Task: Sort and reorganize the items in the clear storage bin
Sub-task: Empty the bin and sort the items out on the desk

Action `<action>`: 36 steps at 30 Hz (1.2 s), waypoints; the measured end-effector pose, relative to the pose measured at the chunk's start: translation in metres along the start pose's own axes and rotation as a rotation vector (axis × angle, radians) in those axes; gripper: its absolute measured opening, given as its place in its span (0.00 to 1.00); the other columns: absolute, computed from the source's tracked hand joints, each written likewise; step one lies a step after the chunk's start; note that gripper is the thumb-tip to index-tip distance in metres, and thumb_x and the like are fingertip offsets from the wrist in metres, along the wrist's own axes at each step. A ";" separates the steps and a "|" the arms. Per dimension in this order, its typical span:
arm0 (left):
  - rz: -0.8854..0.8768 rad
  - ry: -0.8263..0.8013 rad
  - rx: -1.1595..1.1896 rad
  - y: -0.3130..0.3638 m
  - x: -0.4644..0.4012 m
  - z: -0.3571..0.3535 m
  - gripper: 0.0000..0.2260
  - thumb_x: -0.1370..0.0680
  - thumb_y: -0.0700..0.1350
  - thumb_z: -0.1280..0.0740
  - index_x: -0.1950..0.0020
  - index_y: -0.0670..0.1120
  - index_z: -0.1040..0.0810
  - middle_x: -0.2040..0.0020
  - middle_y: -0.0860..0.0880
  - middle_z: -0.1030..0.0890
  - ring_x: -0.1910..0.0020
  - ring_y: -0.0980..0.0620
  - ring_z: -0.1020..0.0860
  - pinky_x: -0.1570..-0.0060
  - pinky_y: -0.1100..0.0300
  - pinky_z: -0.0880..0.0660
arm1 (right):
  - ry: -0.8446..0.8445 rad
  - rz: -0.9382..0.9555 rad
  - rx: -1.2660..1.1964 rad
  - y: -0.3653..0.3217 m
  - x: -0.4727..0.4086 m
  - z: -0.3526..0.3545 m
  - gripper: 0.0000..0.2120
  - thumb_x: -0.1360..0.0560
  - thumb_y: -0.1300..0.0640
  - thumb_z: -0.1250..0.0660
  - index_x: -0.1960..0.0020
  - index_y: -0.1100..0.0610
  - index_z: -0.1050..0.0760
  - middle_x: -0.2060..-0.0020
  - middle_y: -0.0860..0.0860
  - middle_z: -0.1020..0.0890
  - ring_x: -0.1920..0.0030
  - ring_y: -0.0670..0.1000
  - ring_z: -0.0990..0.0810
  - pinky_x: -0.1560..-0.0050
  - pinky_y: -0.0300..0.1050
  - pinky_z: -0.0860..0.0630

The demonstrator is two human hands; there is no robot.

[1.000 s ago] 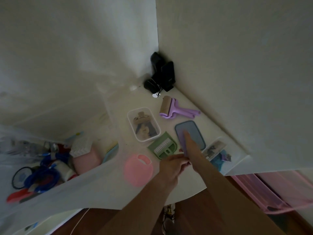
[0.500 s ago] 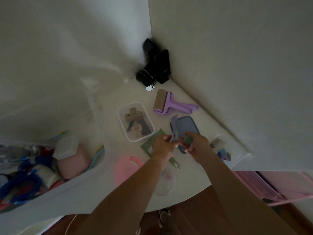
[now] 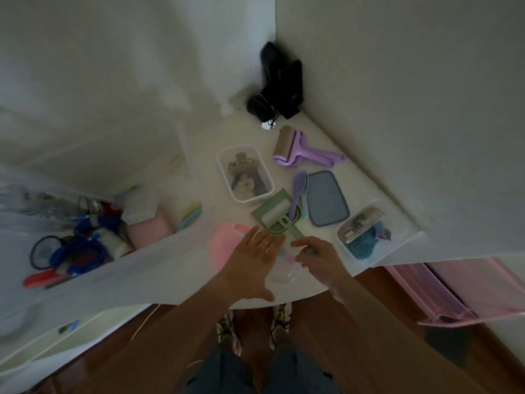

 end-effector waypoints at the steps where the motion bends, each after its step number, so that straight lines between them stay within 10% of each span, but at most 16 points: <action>1: 0.003 -0.031 -0.049 0.000 -0.002 -0.006 0.59 0.42 0.71 0.26 0.22 0.40 0.44 0.26 0.41 0.34 0.26 0.41 0.36 0.24 0.41 0.45 | 0.025 0.011 0.020 0.006 0.000 -0.005 0.14 0.31 0.65 0.28 0.53 0.47 0.19 0.70 0.47 0.21 0.66 0.49 0.23 0.60 0.45 0.28; 7: 0.093 0.216 0.121 0.013 -0.010 -0.011 0.46 0.41 0.63 0.26 0.30 0.39 0.31 0.36 0.42 0.25 0.34 0.41 0.29 0.22 0.45 0.47 | 0.095 0.146 0.341 0.003 0.014 -0.011 0.37 0.41 0.37 0.21 0.37 0.45 0.30 0.55 0.46 0.19 0.55 0.47 0.20 0.50 0.44 0.24; 13: 0.133 0.510 0.608 0.020 0.017 0.041 0.46 0.40 0.55 0.24 0.26 0.48 0.37 0.33 0.47 0.36 0.38 0.50 0.31 0.45 0.60 0.25 | 0.253 0.356 0.931 -0.058 0.041 0.002 0.48 0.49 0.15 0.41 0.40 0.45 0.30 0.50 0.46 0.26 0.46 0.50 0.26 0.43 0.47 0.28; 23: 0.145 0.649 0.782 0.001 0.061 0.113 0.41 0.42 0.55 0.19 0.32 0.52 0.31 0.40 0.57 0.24 0.43 0.60 0.23 0.45 0.72 0.29 | 0.017 0.905 1.038 -0.164 0.080 0.030 0.47 0.47 0.24 0.32 0.34 0.45 0.34 0.44 0.42 0.32 0.43 0.44 0.32 0.40 0.42 0.29; 25: 0.142 0.720 0.803 -0.004 0.069 0.125 0.39 0.41 0.53 0.19 0.35 0.56 0.32 0.42 0.57 0.23 0.44 0.57 0.21 0.47 0.68 0.25 | 0.009 0.894 0.873 -0.190 0.094 0.035 0.45 0.45 0.29 0.28 0.33 0.46 0.33 0.43 0.40 0.32 0.45 0.39 0.31 0.42 0.41 0.29; 28: 0.127 0.826 0.874 -0.011 0.073 0.137 0.40 0.41 0.47 0.16 0.34 0.50 0.32 0.40 0.52 0.23 0.43 0.51 0.21 0.46 0.56 0.22 | -0.240 0.660 0.034 -0.217 0.104 0.026 0.39 0.39 0.38 0.26 0.35 0.60 0.28 0.46 0.52 0.22 0.52 0.47 0.21 0.41 0.67 0.29; 30: 0.136 0.869 0.871 -0.011 0.073 0.143 0.40 0.41 0.47 0.16 0.34 0.46 0.32 0.40 0.50 0.23 0.43 0.50 0.21 0.46 0.54 0.22 | -0.394 0.566 -0.421 -0.221 0.102 0.015 0.44 0.37 0.37 0.27 0.35 0.69 0.30 0.57 0.61 0.22 0.64 0.54 0.21 0.47 0.65 0.26; 32: 0.142 0.898 0.879 -0.010 0.071 0.147 0.41 0.41 0.47 0.16 0.34 0.45 0.32 0.41 0.50 0.23 0.43 0.51 0.21 0.46 0.58 0.23 | -0.415 0.532 -0.601 -0.220 0.100 0.001 0.47 0.35 0.34 0.29 0.34 0.72 0.32 0.59 0.62 0.25 0.67 0.54 0.25 0.58 0.52 0.26; 36: 0.158 0.955 0.884 -0.008 0.070 0.151 0.41 0.42 0.46 0.16 0.34 0.45 0.33 0.41 0.50 0.24 0.44 0.52 0.22 0.47 0.59 0.22 | -0.407 0.522 -0.704 -0.216 0.100 -0.022 0.48 0.38 0.35 0.25 0.33 0.70 0.31 0.49 0.66 0.25 0.51 0.62 0.24 0.44 0.59 0.32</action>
Point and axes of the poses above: each hand's wrist, its own x-axis away from the middle knuckle, its own z-axis out of the back of the hand, y = z × x, the point moved 1 cm from there along -x, towards the middle knuckle
